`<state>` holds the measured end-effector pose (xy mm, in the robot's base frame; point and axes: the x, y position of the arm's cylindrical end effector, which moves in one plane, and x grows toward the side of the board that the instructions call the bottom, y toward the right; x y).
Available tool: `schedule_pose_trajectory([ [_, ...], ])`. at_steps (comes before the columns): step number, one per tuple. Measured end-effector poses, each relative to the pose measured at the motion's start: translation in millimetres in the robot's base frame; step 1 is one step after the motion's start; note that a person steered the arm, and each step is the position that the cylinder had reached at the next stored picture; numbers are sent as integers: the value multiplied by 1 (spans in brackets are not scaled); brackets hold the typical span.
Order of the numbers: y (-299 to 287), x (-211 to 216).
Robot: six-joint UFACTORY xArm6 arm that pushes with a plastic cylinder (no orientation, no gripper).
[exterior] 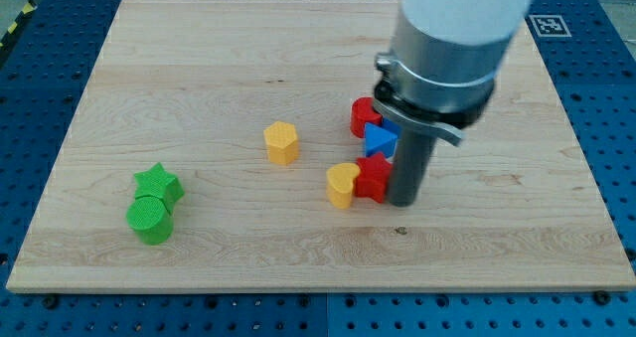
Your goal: Move the yellow heart below the yellow hexagon
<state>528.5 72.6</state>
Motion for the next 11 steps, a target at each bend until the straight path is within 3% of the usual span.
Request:
schedule_pose_trajectory([
  [4, -8, 40],
  [9, -37, 22],
  [11, -66, -11],
])
